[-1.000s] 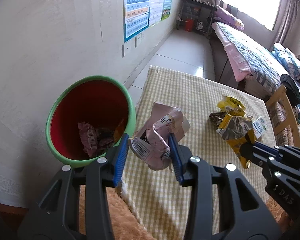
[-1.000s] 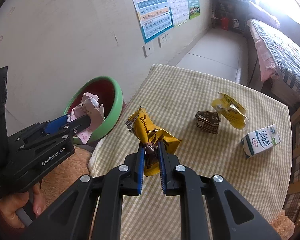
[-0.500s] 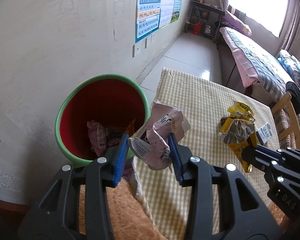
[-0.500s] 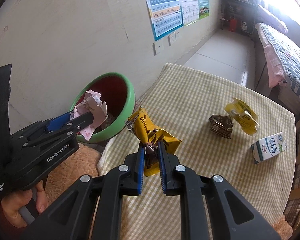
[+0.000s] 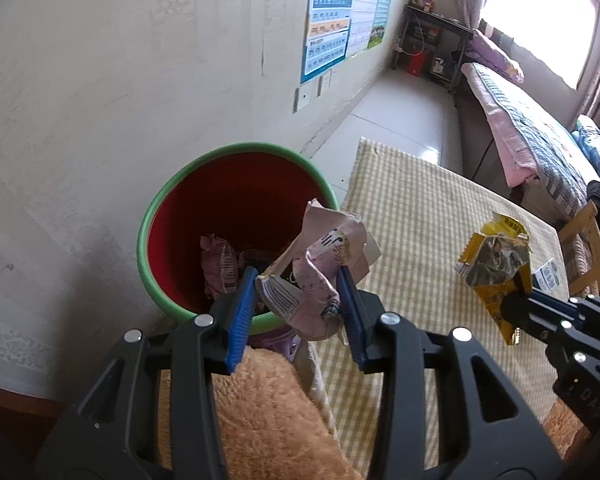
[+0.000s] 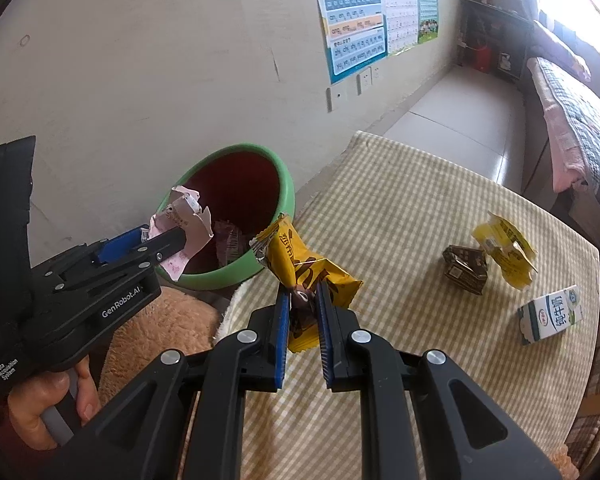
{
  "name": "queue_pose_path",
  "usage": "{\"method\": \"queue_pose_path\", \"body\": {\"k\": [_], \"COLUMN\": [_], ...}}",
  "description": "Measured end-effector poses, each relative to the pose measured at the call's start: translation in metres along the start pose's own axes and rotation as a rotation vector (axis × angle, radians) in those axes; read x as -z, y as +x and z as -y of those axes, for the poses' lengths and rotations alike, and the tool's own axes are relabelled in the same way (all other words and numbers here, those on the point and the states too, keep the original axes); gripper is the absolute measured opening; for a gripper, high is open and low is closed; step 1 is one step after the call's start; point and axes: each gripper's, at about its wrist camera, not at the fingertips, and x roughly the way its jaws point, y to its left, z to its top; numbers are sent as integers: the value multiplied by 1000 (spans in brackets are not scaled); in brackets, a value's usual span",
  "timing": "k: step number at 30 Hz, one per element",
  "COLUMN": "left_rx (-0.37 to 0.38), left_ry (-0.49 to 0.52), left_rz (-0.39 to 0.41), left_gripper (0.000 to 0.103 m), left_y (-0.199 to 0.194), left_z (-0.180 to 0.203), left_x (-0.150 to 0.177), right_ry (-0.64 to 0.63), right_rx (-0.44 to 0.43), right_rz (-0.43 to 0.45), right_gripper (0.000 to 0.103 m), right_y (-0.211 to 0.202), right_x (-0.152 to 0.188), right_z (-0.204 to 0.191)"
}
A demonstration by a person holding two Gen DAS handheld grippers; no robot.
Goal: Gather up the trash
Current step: 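Carry the pink-white paper in the left gripper while the right gripper carries the yellow wrapper over the bin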
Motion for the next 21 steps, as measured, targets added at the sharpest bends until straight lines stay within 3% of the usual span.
{"method": "queue_pose_path", "body": {"k": [21], "left_rx": [-52], "left_ry": [-44], "left_rz": [-9], "left_gripper": [39], "left_y": [10], "left_z": [-25], "left_x": [0], "right_ry": [-70], "right_rx": [-48], "right_rz": [-3], "right_gripper": [14], "right_y": [29], "right_x": [-34], "right_z": [-30]}}
